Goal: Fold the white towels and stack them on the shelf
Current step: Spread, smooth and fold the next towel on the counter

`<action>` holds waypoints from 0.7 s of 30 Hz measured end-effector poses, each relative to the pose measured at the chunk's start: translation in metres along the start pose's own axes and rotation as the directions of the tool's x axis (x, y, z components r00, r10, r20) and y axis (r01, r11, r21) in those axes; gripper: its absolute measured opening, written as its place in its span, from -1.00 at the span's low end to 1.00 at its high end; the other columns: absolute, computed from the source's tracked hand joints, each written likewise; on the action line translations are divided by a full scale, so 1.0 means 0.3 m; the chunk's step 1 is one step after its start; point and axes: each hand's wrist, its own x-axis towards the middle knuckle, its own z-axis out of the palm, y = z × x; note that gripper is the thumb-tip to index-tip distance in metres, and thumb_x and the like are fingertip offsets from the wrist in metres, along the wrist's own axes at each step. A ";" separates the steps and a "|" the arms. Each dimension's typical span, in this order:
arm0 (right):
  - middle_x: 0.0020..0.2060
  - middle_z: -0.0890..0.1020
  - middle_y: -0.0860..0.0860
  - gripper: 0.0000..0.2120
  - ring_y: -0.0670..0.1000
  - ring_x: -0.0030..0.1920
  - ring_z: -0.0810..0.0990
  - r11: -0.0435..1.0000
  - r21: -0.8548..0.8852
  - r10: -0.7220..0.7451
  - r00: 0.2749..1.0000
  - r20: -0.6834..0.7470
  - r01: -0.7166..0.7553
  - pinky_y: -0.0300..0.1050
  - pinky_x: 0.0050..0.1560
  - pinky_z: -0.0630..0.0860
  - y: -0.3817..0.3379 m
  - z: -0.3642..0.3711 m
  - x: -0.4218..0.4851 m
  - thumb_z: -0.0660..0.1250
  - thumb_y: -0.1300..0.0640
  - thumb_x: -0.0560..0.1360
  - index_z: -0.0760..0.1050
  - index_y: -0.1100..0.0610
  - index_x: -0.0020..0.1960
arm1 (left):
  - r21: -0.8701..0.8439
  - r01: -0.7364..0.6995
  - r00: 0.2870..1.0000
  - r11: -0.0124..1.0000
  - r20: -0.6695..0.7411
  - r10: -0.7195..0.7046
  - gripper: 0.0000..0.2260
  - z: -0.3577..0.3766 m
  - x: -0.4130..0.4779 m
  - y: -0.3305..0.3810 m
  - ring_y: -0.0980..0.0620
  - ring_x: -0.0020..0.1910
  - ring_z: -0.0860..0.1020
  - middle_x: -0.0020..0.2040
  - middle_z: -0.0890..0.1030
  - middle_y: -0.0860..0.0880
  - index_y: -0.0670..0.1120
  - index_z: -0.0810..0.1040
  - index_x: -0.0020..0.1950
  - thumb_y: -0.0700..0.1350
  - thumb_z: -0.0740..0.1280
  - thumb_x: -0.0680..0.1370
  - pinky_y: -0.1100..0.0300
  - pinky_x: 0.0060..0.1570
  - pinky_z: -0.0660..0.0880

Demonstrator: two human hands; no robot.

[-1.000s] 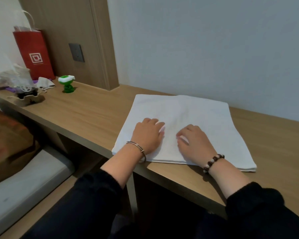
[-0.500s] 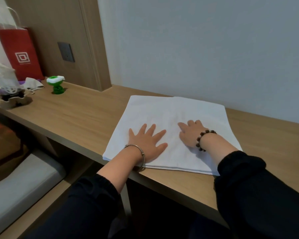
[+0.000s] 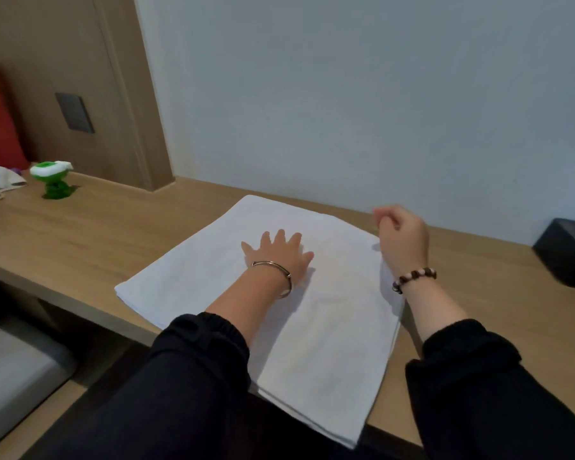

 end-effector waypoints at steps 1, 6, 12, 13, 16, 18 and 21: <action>-0.25 0.62 -0.07 -0.73 -0.12 -0.22 0.54 0.999 -0.012 0.049 0.994 -0.102 -0.051 -0.26 -0.18 0.46 0.041 -0.033 0.002 0.14 0.26 0.44 0.60 0.05 -0.13 | -0.013 -0.013 1.000 1.000 0.010 0.014 -0.49 0.029 0.008 0.007 -0.10 0.52 -0.04 0.54 0.03 0.06 0.18 0.00 0.51 0.24 -0.05 0.58 -0.36 0.33 -0.01; -0.05 0.64 0.01 -0.60 0.01 0.03 0.58 0.948 -0.041 0.319 0.929 0.189 -0.317 -0.11 0.09 0.51 0.202 -0.118 0.007 0.19 0.51 0.43 0.58 0.09 0.03 | 0.044 -0.062 0.995 0.997 0.078 0.058 -0.46 0.107 0.053 -0.067 -0.03 0.53 -0.19 0.55 -0.18 0.16 0.32 -0.15 0.49 0.38 -0.19 0.51 -0.40 0.33 -0.13; 0.09 0.63 -0.11 -0.53 -0.11 0.16 0.55 0.969 -0.100 0.241 0.769 0.593 -0.226 -0.13 0.18 0.46 0.196 -0.191 0.025 0.31 0.45 0.42 0.56 -0.06 0.12 | 0.051 -0.106 0.994 0.993 -0.007 0.107 -0.48 0.121 0.071 -0.123 -0.02 0.54 -0.14 0.56 -0.10 0.17 0.35 -0.09 0.48 0.38 -0.17 0.51 -0.39 0.32 -0.09; 0.10 0.63 -0.11 -0.58 -0.12 0.16 0.55 0.972 -0.112 0.232 0.762 0.604 -0.207 -0.12 0.20 0.46 0.193 -0.198 0.028 0.37 0.38 0.43 0.56 -0.04 0.14 | 0.046 -0.118 0.993 0.992 -0.014 0.118 -0.48 0.123 0.073 -0.128 -0.02 0.54 -0.14 0.56 -0.09 0.16 0.35 -0.09 0.48 0.37 -0.17 0.52 -0.39 0.32 -0.09; 0.09 0.62 -0.11 -0.66 -0.13 0.14 0.54 0.966 -0.161 0.256 0.792 0.554 -0.200 -0.11 0.19 0.45 0.189 -0.190 0.028 0.42 0.27 0.43 0.57 -0.03 0.14 | 0.051 -0.128 0.991 0.990 -0.023 0.129 -0.48 0.126 0.080 -0.134 -0.02 0.54 -0.14 0.56 -0.09 0.15 0.34 -0.09 0.48 0.37 -0.17 0.52 -0.39 0.32 -0.08; 0.10 0.61 -0.10 -0.65 -0.09 0.16 0.52 0.961 -0.203 0.269 0.809 0.523 -0.188 -0.05 0.21 0.45 0.187 -0.171 0.025 0.41 0.26 0.44 0.56 0.00 0.18 | 0.057 -0.128 0.991 0.990 -0.024 0.130 -0.48 0.126 0.080 -0.133 -0.02 0.54 -0.13 0.56 -0.09 0.15 0.33 -0.10 0.48 0.36 -0.17 0.52 -0.38 0.32 -0.07; 0.08 0.58 -0.15 -0.61 -0.11 0.13 0.50 0.956 -0.273 0.252 0.778 0.576 -0.107 -0.07 0.15 0.46 0.188 -0.153 0.024 0.42 0.20 0.44 0.53 0.00 0.25 | 0.059 -0.133 0.991 0.989 -0.027 0.135 -0.48 0.127 0.080 -0.133 -0.02 0.54 -0.13 0.56 -0.09 0.15 0.33 -0.09 0.49 0.36 -0.17 0.53 -0.37 0.32 -0.07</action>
